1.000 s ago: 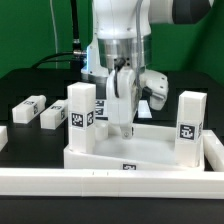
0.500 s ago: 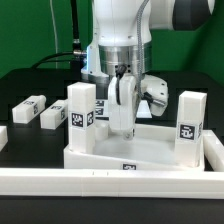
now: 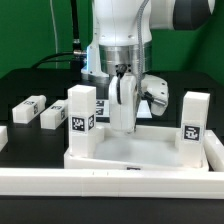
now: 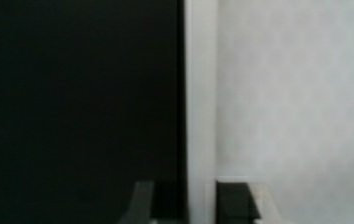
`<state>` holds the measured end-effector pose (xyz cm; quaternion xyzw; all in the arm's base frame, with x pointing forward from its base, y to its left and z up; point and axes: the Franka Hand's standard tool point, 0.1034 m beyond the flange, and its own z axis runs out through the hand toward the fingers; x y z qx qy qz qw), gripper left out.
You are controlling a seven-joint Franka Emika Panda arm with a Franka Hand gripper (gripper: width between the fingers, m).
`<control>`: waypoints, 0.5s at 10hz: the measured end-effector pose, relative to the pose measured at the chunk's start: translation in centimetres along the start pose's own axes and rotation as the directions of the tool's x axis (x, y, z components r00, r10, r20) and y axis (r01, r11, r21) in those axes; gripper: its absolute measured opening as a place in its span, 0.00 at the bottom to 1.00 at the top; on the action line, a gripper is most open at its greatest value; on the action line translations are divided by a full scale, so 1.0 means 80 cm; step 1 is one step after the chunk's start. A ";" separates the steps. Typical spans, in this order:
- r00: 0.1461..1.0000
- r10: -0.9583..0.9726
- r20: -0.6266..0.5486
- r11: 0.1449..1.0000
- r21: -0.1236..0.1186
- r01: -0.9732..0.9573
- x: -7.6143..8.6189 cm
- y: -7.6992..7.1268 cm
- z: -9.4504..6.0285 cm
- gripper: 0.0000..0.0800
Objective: Assemble desk
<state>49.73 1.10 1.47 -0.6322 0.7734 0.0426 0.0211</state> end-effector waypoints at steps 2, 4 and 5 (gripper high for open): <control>1.000 -0.001 0.000 1.000 0.000 0.001 0.000 0.000 0.000 0.08; 1.000 -0.002 0.000 1.000 0.000 0.002 0.000 0.000 0.000 0.08; 1.000 -0.019 0.001 1.000 0.002 0.019 0.001 -0.001 -0.002 0.08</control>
Offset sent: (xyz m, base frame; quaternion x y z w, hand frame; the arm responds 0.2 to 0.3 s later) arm 0.0000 0.0000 0.0000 0.0000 0.0000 0.0000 1.0000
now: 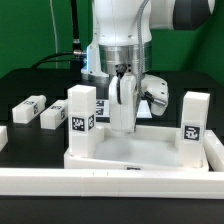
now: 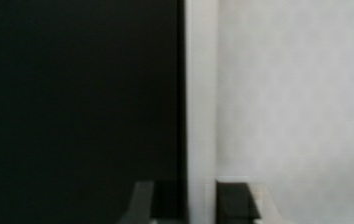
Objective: Assemble desk
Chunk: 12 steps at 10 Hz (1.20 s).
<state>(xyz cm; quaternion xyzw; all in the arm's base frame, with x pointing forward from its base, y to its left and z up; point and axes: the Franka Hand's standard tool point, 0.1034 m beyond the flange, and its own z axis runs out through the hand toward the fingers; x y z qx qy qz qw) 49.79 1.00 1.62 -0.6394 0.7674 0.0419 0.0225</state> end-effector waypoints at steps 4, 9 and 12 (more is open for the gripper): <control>0.991 -0.136 -0.005 0.991 0.005 0.136 0.026 0.005 -0.012 0.08; 0.906 -0.423 -0.011 0.906 -0.003 0.423 0.033 0.006 -0.010 0.08; 0.835 -0.550 -0.025 0.835 -0.003 0.550 0.048 0.002 -0.011 0.08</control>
Offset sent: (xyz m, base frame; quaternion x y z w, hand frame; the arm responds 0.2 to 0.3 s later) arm -0.0195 -0.0222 0.0061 0.0075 -0.0002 -0.0882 0.9961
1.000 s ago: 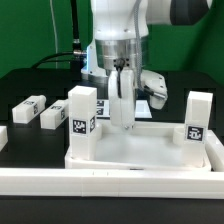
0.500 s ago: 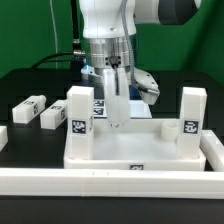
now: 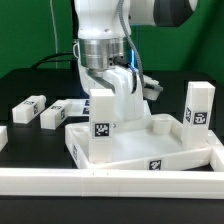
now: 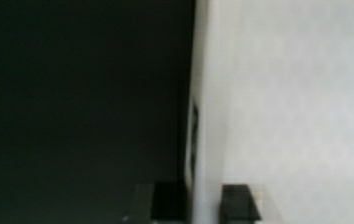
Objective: Assemble desk
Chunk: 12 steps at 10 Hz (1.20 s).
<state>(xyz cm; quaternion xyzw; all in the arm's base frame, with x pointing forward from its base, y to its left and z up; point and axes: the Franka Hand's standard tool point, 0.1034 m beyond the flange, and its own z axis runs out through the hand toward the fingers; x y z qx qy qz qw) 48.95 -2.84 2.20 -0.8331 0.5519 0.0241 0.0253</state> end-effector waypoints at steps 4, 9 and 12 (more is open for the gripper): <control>0.949 -0.314 -0.009 0.949 -0.013 0.314 0.022 0.010 -0.003 0.08; 0.800 -0.601 -0.001 0.800 -0.018 0.600 0.024 0.012 -0.001 0.08; 0.680 -0.733 0.001 0.680 -0.032 0.733 0.019 0.006 0.001 0.08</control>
Offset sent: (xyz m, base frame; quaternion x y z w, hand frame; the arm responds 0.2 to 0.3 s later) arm 0.0050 -0.0060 -0.0001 0.0138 -0.0016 -0.2192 0.9756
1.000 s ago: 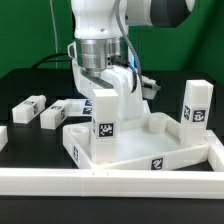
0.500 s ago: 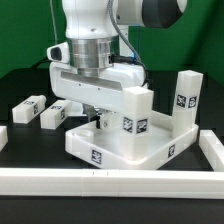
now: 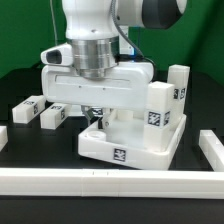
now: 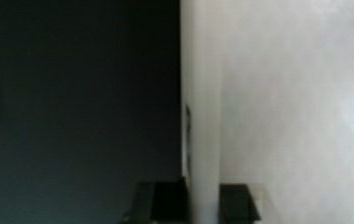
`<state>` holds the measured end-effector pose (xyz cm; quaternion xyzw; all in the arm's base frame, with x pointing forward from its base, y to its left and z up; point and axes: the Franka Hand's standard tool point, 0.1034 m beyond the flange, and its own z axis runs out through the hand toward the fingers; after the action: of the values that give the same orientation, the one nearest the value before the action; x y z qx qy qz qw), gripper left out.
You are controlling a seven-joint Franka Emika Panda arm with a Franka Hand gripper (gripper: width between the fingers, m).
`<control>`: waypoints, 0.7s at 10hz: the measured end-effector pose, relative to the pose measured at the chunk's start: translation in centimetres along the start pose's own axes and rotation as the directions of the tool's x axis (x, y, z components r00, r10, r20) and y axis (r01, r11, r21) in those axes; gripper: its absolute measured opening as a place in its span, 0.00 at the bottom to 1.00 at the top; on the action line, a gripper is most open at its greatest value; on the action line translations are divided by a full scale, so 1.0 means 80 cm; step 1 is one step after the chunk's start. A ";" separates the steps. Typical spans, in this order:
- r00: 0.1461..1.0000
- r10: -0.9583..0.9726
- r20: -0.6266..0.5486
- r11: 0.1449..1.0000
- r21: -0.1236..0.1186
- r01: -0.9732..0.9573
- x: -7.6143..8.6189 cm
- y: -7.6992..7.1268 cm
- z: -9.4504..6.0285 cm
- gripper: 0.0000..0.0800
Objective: Assemble desk
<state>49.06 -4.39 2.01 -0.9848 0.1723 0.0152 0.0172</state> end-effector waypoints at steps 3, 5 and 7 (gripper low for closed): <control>0.990 -0.143 -0.008 0.990 -0.023 0.143 0.016 -0.020 0.004 0.08; 0.965 -0.263 -0.008 0.964 -0.039 0.263 0.021 -0.031 0.004 0.08; 0.897 -0.442 0.003 0.896 -0.047 0.441 0.022 -0.026 0.004 0.08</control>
Offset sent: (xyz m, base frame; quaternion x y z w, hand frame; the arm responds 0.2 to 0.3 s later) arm 0.0228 0.0185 -0.0016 -0.0055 0.0037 -0.1935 0.9811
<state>51.40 -3.06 1.67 -0.9984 -0.0558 0.0109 -0.0036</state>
